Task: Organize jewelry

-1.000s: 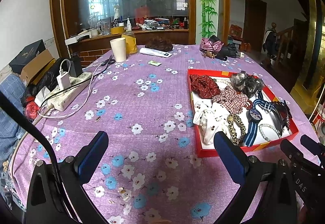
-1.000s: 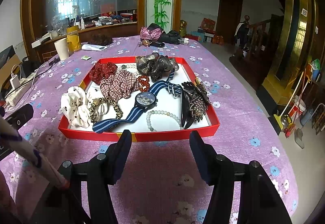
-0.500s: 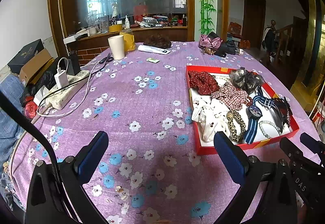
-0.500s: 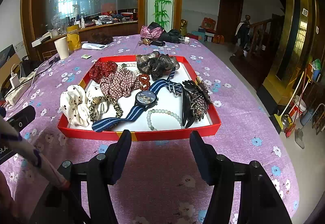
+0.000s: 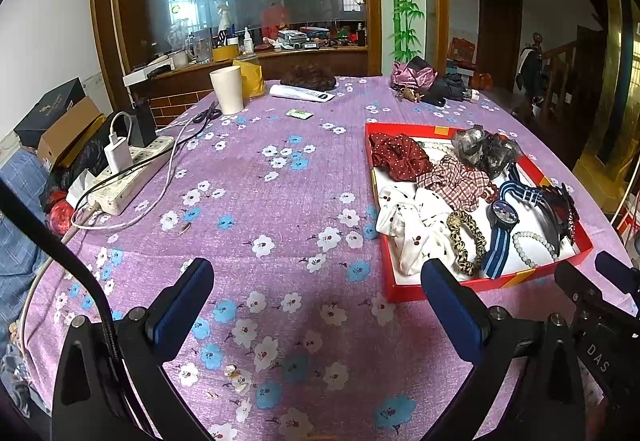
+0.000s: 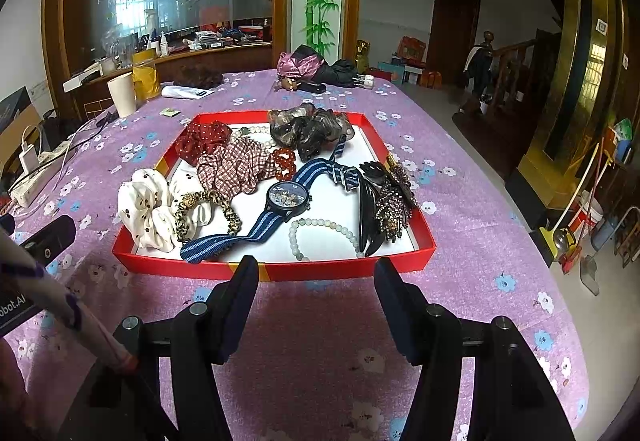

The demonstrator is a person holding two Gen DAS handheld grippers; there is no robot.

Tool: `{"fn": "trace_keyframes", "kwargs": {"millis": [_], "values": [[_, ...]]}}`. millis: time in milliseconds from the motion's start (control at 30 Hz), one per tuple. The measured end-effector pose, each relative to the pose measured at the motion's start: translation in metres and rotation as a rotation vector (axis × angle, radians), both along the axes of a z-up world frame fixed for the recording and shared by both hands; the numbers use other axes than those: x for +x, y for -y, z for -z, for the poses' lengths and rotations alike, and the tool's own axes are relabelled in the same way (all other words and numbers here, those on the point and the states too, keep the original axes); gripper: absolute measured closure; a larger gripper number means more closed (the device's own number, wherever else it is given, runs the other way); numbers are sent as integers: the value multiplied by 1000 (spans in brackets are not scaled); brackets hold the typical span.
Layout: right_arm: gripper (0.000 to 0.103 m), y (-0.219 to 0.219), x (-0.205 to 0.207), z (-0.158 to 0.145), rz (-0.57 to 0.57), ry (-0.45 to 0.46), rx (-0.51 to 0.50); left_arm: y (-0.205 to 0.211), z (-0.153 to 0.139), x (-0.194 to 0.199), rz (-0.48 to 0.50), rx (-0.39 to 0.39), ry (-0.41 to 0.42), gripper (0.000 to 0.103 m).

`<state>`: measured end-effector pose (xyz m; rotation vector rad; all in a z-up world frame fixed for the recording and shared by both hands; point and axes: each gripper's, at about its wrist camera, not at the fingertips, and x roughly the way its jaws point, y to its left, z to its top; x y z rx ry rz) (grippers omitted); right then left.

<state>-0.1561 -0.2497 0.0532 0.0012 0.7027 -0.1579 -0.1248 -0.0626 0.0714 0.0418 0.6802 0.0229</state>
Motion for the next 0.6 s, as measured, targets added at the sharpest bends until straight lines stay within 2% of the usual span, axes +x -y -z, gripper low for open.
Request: {"fn": "trace_keyframes", "kwargs": {"millis": [600], "values": [[37,4,7,-1,6,-23,-25,-5,-1,6,-5,-9,-9,0]]}}
